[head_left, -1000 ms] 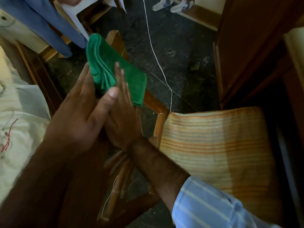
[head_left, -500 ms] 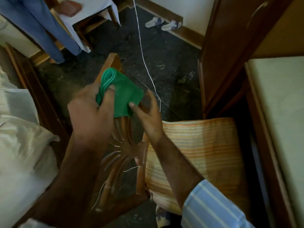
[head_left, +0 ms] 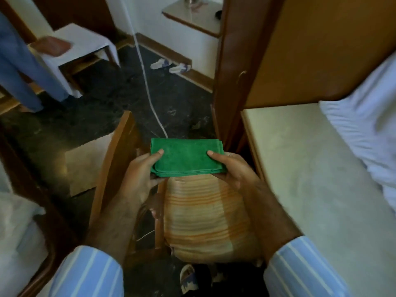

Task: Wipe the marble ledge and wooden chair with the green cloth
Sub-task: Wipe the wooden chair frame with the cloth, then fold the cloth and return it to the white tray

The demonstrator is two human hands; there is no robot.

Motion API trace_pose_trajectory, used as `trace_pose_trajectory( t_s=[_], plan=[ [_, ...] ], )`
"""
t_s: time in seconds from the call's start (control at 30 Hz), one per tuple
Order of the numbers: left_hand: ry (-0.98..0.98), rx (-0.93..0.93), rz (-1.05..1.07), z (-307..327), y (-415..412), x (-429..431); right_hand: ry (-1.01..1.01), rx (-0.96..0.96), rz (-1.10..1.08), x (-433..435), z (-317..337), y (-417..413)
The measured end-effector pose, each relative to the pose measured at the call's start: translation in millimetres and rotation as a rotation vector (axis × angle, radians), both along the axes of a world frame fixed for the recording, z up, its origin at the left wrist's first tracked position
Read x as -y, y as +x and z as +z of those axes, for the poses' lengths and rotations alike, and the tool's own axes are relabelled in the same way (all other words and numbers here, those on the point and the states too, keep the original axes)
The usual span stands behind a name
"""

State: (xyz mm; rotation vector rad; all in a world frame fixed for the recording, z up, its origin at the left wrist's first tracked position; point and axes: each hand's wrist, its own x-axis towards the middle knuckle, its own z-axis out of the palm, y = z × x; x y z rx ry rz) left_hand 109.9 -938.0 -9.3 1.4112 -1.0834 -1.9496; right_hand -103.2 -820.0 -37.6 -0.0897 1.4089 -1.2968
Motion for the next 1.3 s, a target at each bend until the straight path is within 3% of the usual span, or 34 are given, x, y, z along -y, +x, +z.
trace_pose_trajectory(
  t_s=[0.37,0.7,0.9,1.07,1.3],
  plan=[
    [0.17,-0.089,-0.499,29,-146,-129,0.002,-0.156,-0.522,-228,79,-74],
    [0.07,-0.125,-1.081,58,-233,-342,0.113,-0.295,-0.998,-494,117,-52],
    [0.051,-0.18,-1.335,72,-226,-518,0.185,-0.298,-1.198,-678,131,18],
    [0.082,-0.225,-1.428,68,-189,-660,0.241,-0.345,-1.273,-816,132,97],
    [-0.067,-0.106,-1.567,42,-120,-826,0.609,-0.4,-1.321,-967,104,198]
  ],
)
